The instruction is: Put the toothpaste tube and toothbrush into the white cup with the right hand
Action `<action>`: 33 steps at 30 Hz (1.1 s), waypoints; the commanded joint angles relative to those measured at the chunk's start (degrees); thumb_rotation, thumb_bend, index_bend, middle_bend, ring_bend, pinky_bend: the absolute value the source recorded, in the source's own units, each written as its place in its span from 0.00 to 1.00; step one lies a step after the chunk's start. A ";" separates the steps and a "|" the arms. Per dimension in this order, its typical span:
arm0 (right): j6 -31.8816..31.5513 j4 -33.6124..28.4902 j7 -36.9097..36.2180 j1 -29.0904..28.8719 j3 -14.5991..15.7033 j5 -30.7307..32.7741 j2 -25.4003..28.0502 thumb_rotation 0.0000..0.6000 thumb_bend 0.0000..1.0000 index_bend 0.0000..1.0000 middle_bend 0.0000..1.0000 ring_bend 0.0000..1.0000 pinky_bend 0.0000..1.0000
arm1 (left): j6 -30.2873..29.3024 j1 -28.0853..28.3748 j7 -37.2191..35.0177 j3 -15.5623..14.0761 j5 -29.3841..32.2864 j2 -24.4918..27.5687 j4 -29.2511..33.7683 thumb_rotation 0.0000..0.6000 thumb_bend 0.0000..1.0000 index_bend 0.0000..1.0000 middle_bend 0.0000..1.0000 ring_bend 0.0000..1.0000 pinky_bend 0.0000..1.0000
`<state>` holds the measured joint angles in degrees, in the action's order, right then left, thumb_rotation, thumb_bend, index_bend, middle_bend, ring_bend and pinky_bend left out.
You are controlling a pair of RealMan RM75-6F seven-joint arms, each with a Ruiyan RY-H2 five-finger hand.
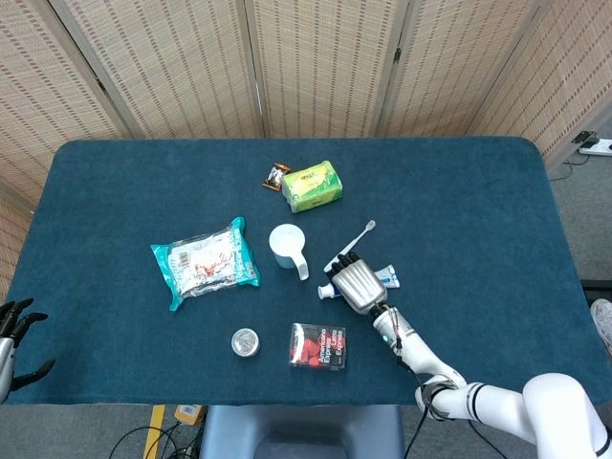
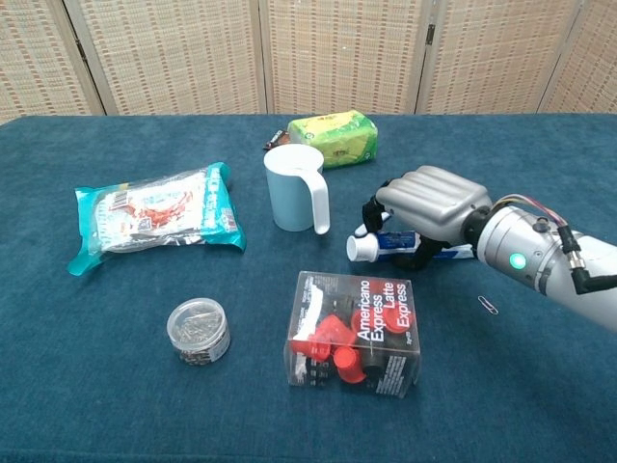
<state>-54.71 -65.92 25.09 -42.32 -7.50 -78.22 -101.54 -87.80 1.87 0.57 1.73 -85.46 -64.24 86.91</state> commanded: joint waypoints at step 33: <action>-12.80 -9.88 -46.21 10.06 1.86 -5.89 11.77 1.00 0.30 0.63 0.44 0.30 0.25 | -0.12 0.24 2.24 -0.25 -1.42 1.11 2.84 1.00 0.20 0.32 0.16 0.13 0.16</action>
<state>-67.47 -76.50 -20.41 -32.87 -5.87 -84.58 -90.07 -87.93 2.10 2.80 1.48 -86.89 -63.13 89.75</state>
